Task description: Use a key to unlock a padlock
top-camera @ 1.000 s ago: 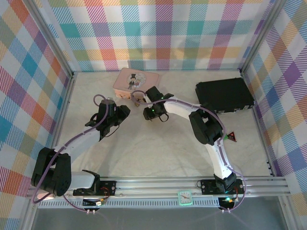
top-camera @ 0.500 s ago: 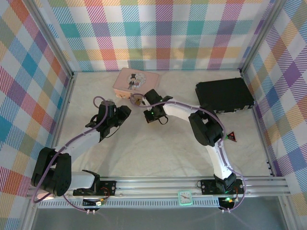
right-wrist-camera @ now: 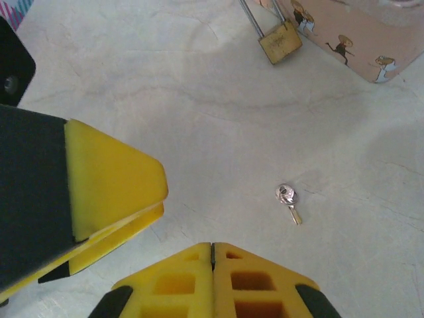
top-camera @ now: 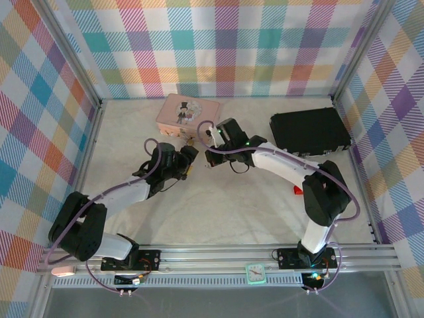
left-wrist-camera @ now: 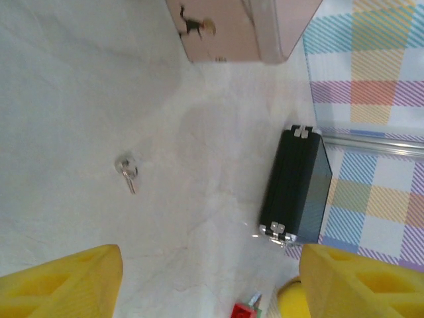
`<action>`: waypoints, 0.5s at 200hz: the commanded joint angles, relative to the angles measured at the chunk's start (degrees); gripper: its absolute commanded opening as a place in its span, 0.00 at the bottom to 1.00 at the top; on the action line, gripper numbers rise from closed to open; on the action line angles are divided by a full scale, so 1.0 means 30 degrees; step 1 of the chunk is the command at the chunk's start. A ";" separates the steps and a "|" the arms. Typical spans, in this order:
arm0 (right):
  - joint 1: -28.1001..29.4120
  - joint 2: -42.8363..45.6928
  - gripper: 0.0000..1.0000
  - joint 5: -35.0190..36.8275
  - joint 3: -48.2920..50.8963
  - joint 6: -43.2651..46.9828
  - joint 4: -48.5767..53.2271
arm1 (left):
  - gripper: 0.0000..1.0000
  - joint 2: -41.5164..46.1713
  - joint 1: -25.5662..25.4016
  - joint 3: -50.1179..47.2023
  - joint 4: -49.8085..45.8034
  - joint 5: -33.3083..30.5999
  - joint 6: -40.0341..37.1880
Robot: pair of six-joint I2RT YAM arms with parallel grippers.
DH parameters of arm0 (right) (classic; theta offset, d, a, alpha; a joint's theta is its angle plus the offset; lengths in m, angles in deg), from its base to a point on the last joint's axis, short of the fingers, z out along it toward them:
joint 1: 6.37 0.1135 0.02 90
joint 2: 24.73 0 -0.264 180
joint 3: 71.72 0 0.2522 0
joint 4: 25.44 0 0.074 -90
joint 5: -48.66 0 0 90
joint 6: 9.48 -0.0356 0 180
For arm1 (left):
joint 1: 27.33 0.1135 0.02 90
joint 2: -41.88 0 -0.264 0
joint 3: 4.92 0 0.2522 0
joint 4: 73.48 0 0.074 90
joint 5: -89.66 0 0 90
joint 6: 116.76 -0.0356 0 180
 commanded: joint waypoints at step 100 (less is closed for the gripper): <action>0.0201 -0.7969 0.42 0.2301 -0.6781 0.2792 0.4324 | 0.75 0.2116 0.3471 -0.0313 -0.3377 -0.1662 -0.2605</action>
